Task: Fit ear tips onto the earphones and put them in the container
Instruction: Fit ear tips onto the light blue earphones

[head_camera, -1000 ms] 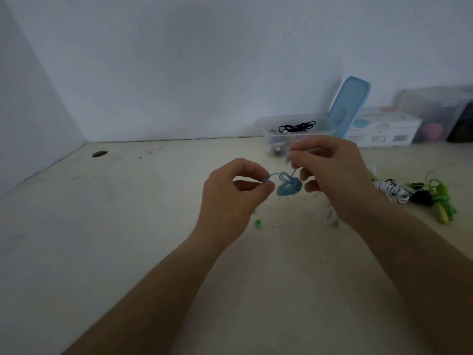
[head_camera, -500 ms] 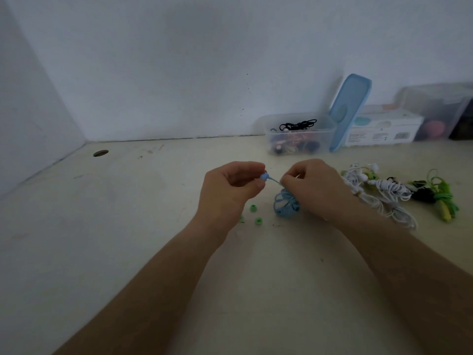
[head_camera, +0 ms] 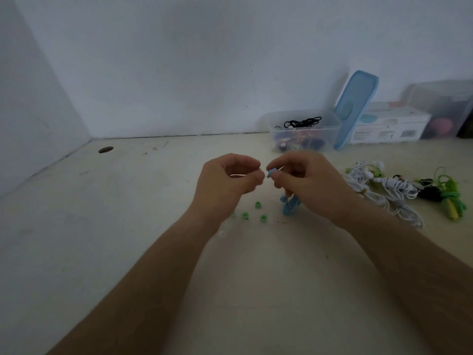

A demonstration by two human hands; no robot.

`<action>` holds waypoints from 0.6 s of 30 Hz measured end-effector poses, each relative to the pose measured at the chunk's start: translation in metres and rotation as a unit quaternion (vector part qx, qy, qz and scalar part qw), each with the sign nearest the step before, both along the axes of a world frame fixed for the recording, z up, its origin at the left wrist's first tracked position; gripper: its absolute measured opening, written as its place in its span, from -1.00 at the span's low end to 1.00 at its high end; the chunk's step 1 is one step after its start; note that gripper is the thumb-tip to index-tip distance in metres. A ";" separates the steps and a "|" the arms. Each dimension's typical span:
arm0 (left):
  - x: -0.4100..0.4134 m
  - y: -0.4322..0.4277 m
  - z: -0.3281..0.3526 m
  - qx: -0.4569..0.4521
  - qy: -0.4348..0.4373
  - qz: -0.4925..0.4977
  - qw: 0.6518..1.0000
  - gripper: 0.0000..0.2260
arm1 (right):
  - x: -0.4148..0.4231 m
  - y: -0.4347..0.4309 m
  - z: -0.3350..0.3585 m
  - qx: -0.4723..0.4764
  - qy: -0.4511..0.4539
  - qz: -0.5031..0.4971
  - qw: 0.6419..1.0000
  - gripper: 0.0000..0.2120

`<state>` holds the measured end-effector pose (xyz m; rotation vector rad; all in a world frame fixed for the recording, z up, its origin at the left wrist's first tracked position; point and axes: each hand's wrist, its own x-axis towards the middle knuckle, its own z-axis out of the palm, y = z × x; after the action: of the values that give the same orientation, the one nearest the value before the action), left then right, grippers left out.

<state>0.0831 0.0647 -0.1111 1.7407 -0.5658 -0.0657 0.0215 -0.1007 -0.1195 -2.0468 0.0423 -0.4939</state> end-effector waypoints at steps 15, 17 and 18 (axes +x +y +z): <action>0.000 0.026 0.015 0.428 -0.110 -0.154 0.884 -0.91 | -0.002 -0.005 0.003 0.165 0.015 -0.014 0.986 -0.92; 0.000 0.026 0.014 0.436 -0.120 -0.155 0.878 -0.93 | -0.001 -0.004 0.003 0.173 0.018 -0.006 0.985 -0.92; 0.001 0.027 0.014 0.434 -0.132 -0.154 0.878 -0.94 | -0.002 -0.004 0.003 0.178 0.019 0.000 0.984 -0.91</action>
<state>0.0839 0.0913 -0.0976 2.5340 -1.1322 -0.3572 0.0197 -0.1046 -0.1166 -1.7047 0.1441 -0.4135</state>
